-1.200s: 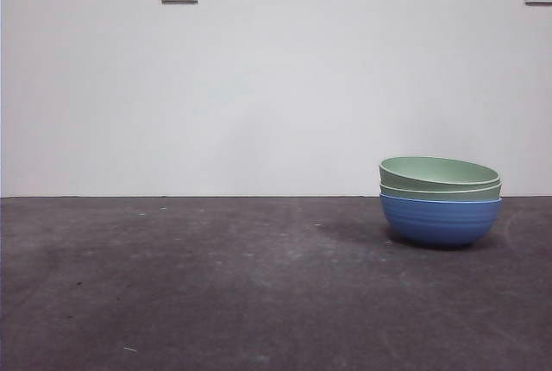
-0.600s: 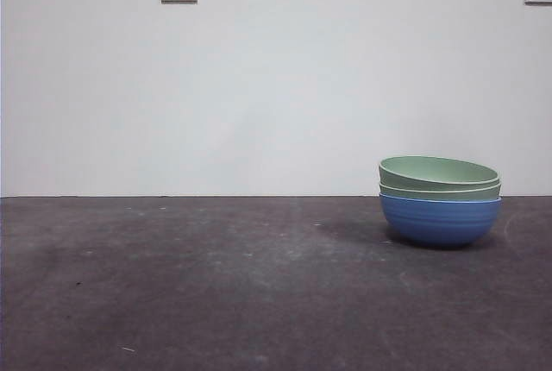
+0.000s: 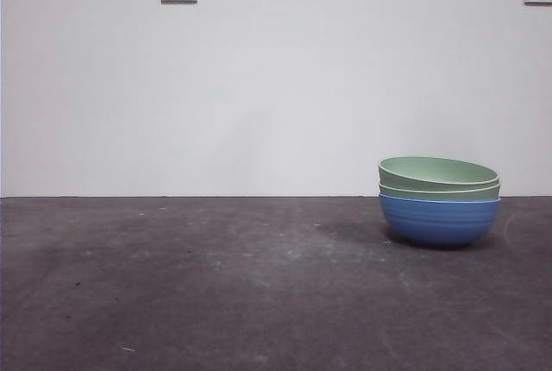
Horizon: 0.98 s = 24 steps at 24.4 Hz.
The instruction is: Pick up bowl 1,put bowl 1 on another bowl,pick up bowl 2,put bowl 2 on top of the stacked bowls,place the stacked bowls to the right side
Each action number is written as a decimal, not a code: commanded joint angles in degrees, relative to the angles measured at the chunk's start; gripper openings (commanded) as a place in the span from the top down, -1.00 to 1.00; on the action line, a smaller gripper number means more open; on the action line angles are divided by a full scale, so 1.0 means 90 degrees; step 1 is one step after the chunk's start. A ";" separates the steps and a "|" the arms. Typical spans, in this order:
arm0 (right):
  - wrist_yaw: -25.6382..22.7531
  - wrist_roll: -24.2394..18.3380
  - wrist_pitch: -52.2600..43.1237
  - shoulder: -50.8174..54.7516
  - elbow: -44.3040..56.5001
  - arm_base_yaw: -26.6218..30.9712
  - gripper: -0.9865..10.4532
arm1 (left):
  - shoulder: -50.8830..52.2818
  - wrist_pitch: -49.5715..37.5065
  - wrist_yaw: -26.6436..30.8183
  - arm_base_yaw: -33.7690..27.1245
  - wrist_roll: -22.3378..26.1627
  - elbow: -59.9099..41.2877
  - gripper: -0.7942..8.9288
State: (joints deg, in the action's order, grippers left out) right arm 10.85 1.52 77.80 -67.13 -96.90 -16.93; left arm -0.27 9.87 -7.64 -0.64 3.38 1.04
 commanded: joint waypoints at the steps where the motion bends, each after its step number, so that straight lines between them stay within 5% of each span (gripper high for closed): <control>1: -0.0228 -0.0469 -0.0277 0.0493 0.0044 0.0153 0.82 | 0.0019 -0.0017 0.0007 -0.0027 -0.0044 -0.0095 0.84; 6: -0.0253 -0.0323 -0.3079 0.2324 0.1078 0.0767 0.82 | 0.0017 -0.0007 0.0007 -0.0027 -0.0044 -0.0095 0.84; 12: -0.0245 -0.0355 -0.5707 0.4643 0.4843 0.1683 0.82 | 0.0017 -0.0007 0.0005 -0.0027 -0.0044 -0.0095 0.84; 18: -0.0270 0.0318 -0.7308 0.5865 0.7463 0.1809 0.82 | 0.0017 -0.0007 0.0007 -0.0027 -0.0044 -0.0095 0.84; 24: -0.0418 0.0345 -0.7813 0.6904 0.9231 0.1928 0.82 | 0.0017 -0.0007 0.0007 -0.0027 -0.0044 -0.0095 0.84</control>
State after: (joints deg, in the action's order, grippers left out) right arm 7.31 3.68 8.84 -6.13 -15.77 0.34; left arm -0.27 9.89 -7.64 -0.64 3.38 1.04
